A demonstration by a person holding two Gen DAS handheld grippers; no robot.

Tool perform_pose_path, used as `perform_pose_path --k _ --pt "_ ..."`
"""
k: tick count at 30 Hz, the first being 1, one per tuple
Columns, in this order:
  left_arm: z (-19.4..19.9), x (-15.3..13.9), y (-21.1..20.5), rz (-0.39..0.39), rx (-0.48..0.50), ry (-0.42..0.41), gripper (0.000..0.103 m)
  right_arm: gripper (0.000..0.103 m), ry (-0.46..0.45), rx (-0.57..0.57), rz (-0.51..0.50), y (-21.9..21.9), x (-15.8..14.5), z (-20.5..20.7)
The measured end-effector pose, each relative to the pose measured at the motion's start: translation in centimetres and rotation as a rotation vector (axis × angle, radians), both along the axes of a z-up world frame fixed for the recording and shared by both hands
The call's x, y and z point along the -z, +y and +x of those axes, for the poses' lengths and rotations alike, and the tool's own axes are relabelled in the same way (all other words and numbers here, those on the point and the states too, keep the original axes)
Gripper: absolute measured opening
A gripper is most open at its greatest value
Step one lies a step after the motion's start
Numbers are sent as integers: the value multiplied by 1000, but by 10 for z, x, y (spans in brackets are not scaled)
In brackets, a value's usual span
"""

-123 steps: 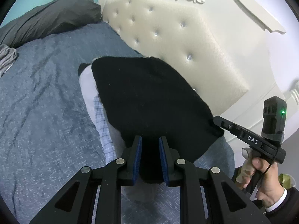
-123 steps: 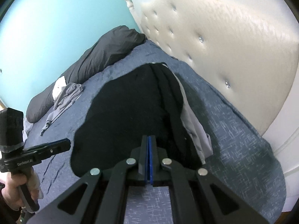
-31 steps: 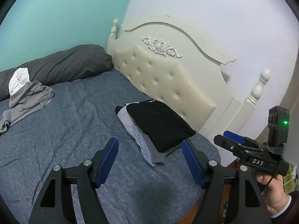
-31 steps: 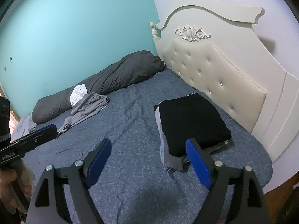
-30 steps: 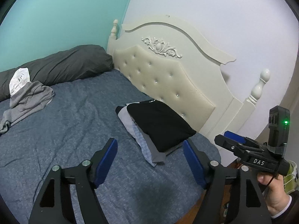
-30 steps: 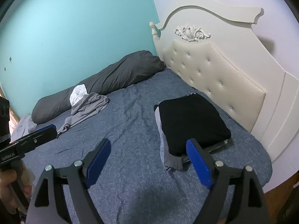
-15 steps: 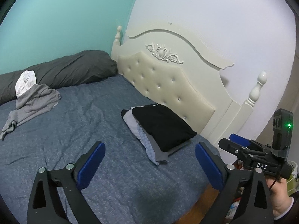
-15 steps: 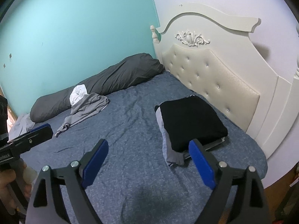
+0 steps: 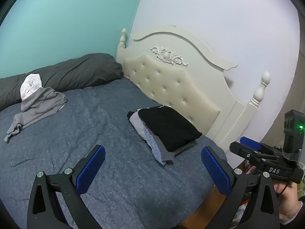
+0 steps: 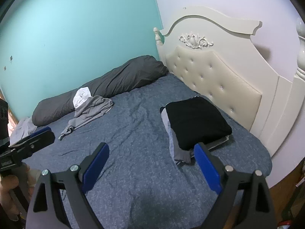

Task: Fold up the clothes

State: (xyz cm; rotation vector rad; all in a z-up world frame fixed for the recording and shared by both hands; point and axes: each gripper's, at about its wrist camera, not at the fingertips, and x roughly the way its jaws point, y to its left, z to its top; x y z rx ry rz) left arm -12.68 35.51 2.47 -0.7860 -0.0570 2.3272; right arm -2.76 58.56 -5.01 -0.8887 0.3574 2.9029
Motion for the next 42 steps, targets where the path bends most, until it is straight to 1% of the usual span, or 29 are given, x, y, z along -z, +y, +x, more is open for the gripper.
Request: perform_pose_path --k 11,22,35,42 --pt "18 0 -21 -29 -14 -2 103 93 -7 5 3 -12 -2 18" --pt "33 0 -45 -32 -36 6 103 93 -15 -14 3 -30 -1 37" --pt "53 9 -58 -54 -22 -6 103 93 -46 -20 -11 -46 13 57" --pt "65 10 -66 -63 -27 4 103 93 -37 -30 -10 -58 15 69"
